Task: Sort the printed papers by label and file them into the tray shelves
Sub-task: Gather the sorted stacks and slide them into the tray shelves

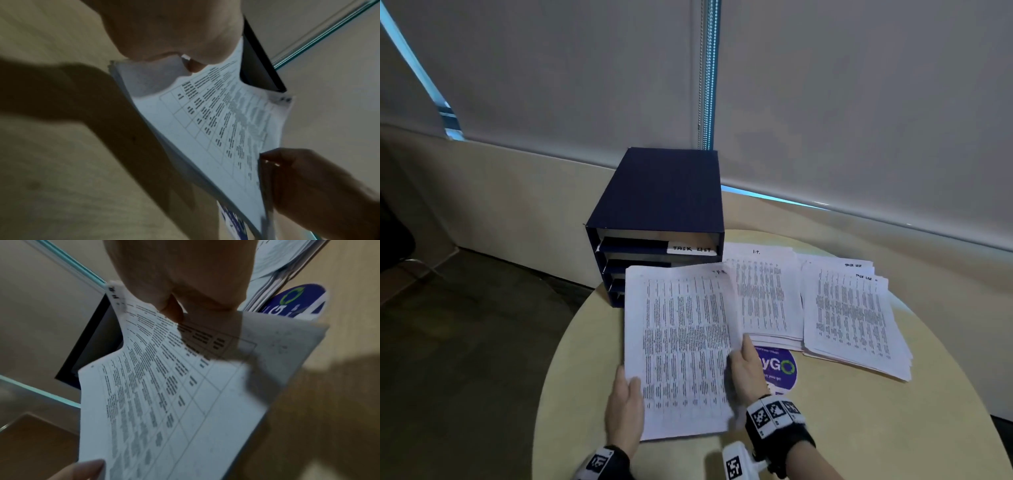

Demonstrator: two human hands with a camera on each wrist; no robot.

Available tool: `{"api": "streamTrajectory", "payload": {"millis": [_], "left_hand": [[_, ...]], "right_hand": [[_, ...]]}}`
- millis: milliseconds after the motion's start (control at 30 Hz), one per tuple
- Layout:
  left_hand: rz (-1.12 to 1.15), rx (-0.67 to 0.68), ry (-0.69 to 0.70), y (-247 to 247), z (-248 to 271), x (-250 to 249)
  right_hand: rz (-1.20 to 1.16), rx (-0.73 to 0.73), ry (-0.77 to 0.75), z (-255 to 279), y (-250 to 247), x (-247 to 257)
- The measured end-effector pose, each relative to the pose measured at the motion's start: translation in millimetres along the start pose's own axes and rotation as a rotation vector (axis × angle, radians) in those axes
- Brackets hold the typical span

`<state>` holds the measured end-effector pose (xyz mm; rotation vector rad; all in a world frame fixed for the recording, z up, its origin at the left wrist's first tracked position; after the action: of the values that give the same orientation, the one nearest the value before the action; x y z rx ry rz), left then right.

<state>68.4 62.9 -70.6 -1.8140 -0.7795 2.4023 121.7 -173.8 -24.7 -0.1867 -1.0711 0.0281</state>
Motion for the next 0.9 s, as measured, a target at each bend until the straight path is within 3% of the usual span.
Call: {"api": "streamTrajectory", "payload": {"millis": [200, 433, 533, 633, 733, 833, 900], "left_hand": [[-0.024, -0.048, 0.050, -46.2, -6.1, -25.0], [-0.006, 0.043, 0.000, -57.1, -52.4, -50.1], [0.042, 0.102, -0.005, -54.2, -74.6, -73.0], [0.098, 0.121, -0.061, -49.6, -100.2, -81.8], [0.303, 0.096, -0.091, -47.7, -109.7, -87.6], [0.744, -0.035, -0.137, -47.3, -82.2, -92.2], [0.876, -0.037, -0.169, -34.5, -56.6, -94.5]], "right_hand": [[0.098, 0.143, 0.174, -29.6, 38.6, 5.6], [0.027, 0.172, 0.170, -46.3, 39.1, 27.3], [0.106, 0.175, 0.124, -40.4, 29.2, 26.5], [0.056, 0.252, 0.153, -29.1, 27.9, 20.0], [-0.147, 0.273, 0.189, -23.0, 28.1, 35.1], [-0.330, 0.236, 0.232, -35.3, 26.7, 51.6], [-0.342, 0.236, 0.249, -40.8, 30.0, 58.6]]}}
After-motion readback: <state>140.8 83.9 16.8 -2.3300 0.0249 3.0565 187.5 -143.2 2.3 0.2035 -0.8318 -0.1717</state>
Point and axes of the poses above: each hand's wrist, its own z-axis away from the middle knuckle, its own y-axis out of the palm, x = y × z, the point moved 8 cm from there along -z, towards the middle knuckle, and after that the axes turned 8 degrees about y, right-handed, at the moved point
